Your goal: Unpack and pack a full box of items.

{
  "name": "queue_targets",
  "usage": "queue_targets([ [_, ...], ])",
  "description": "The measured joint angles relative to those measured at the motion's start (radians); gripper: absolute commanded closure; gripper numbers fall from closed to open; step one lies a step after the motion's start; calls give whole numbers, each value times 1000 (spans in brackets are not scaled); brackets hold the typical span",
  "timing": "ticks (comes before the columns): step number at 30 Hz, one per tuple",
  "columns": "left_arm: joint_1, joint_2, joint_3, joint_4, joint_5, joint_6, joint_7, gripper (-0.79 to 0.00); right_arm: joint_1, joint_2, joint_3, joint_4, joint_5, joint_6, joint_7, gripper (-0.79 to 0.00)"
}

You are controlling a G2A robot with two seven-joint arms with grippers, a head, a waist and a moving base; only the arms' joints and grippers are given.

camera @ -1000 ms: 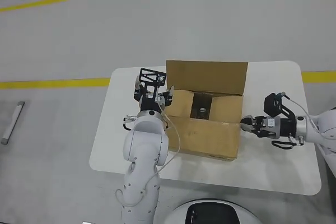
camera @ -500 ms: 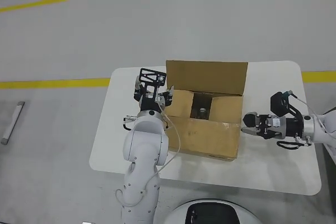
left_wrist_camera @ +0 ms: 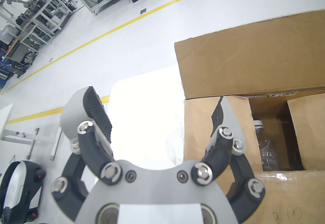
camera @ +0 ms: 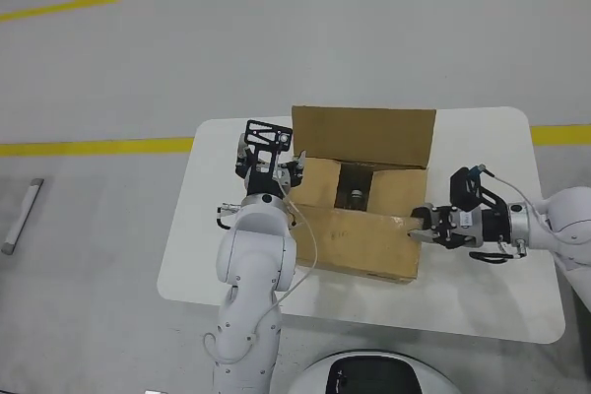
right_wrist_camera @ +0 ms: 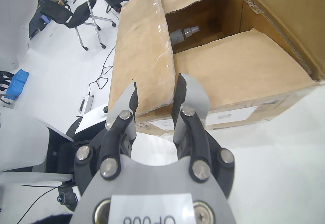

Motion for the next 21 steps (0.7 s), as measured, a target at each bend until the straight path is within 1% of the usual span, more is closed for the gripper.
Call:
queue_targets([
  [1,0,0,0,0,0,0,0,-785,4,1,-5,2,-1,0,3,0],
  [6,0,0,0,0,0,0,0,-785,14,6,-6,-13,-14,1,14,0],
  [11,6,1,0,0,1,-3,17,-785,11,18,34,-43,9,-17,5,0],
  [14,-6,3,5,5,8,-21,18,-785,7,26,66,-57,17,-38,-11,0],
  [17,-31,2,15,20,16,-42,-19,-785,6,32,101,-69,-6,-58,-41,0],
  [21,-75,-2,45,42,19,-85,-97,-785,-2,35,151,-104,-108,-88,-116,0],
])
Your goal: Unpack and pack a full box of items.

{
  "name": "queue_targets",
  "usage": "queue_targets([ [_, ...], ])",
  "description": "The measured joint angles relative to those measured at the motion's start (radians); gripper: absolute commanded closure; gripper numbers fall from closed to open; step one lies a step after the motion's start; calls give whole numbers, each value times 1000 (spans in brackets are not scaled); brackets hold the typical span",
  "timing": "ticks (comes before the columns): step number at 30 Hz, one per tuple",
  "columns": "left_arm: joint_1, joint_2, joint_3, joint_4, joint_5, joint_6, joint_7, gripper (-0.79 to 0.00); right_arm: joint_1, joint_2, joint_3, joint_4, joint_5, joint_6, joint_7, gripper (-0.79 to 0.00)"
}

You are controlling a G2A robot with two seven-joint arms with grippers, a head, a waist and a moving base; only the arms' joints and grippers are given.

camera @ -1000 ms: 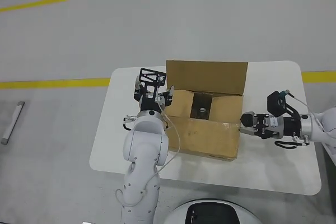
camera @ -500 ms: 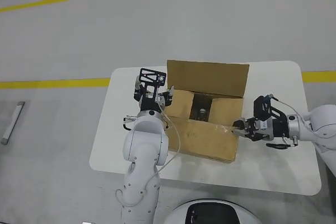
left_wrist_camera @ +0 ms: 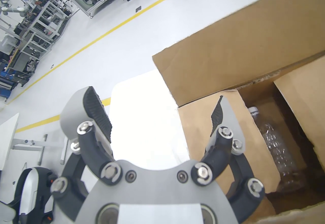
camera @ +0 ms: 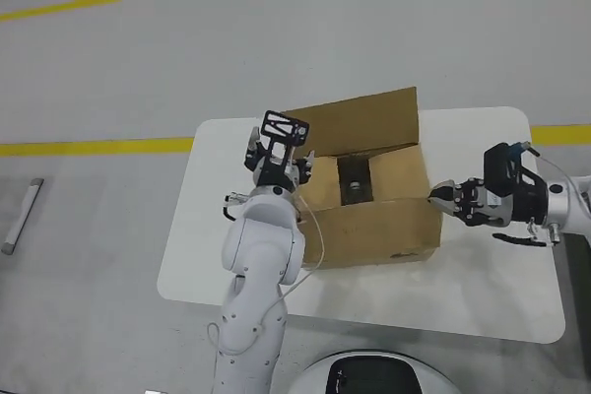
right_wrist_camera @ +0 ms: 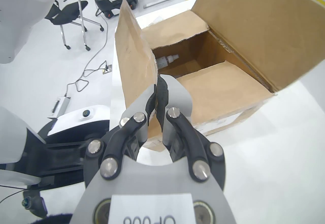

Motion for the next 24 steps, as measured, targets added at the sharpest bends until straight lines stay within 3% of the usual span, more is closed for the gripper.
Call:
queue_targets([
  [7,-53,-6,64,30,4,-92,-98,-785,-63,-5,54,-62,-186,-32,-187,0],
  [13,-50,-5,110,10,3,-218,-151,-785,-108,-10,63,-77,-291,-38,-314,0],
  [23,-6,3,147,-80,-33,-419,-216,-785,-127,-8,66,-69,-342,-42,-380,0],
  [24,-4,4,146,-85,-36,-431,-219,-785,-127,-8,65,-69,-343,-43,-381,-74],
])
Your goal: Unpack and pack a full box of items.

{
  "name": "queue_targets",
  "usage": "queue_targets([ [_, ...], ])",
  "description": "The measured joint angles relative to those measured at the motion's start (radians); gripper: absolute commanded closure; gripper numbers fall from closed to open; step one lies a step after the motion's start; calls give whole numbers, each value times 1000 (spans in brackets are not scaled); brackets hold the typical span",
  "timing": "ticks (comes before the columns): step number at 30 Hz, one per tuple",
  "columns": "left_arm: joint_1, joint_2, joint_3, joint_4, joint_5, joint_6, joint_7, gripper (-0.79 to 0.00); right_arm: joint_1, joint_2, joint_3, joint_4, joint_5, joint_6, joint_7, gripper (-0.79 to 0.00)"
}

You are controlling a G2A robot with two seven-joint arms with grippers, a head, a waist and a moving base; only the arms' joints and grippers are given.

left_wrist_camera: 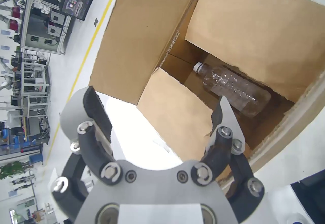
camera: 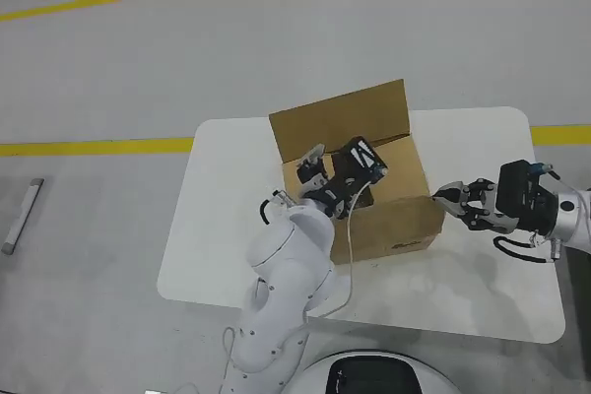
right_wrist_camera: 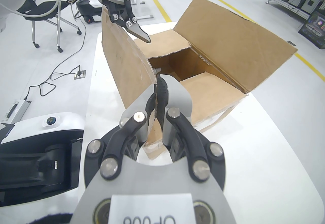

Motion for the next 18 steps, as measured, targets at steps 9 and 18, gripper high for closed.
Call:
queue_targets([
  [9,27,10,1,-61,-44,-118,-11,-785,5,5,3,9,60,6,-14,-348],
  [18,58,21,13,-105,-61,-178,6,-785,38,14,-30,81,279,116,84,0],
])
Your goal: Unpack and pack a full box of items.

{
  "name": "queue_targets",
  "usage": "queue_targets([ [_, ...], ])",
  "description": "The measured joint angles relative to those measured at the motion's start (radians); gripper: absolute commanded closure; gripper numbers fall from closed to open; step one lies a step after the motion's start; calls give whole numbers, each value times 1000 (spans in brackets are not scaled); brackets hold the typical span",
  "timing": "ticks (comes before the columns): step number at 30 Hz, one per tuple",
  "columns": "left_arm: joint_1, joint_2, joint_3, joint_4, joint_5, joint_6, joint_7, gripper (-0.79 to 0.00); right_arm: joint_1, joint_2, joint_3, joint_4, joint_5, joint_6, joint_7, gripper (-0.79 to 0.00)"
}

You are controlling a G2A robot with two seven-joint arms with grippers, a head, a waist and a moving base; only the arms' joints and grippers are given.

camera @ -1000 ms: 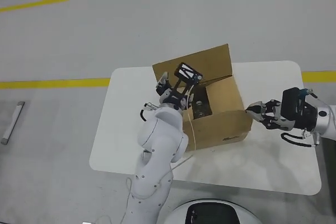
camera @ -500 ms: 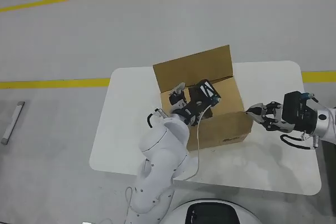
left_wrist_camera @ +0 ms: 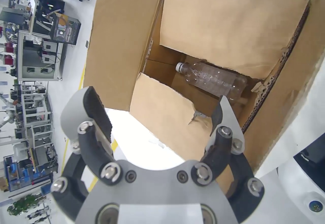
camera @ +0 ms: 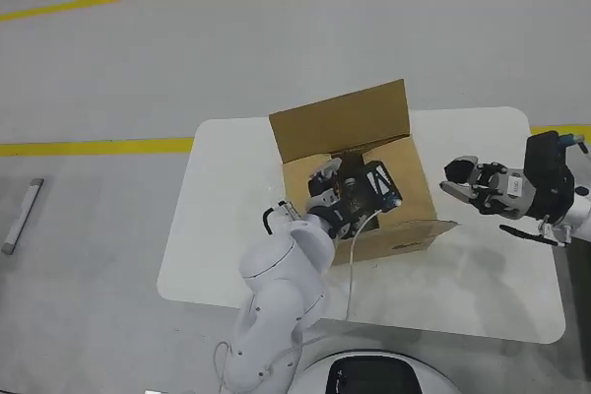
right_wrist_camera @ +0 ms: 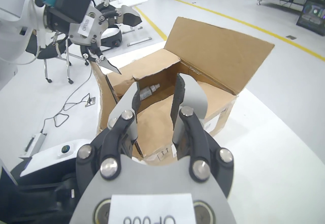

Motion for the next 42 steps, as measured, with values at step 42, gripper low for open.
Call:
queue_targets([
  [42,-123,-17,45,407,68,473,-25,-785,89,96,-153,145,50,-32,-5,0],
])
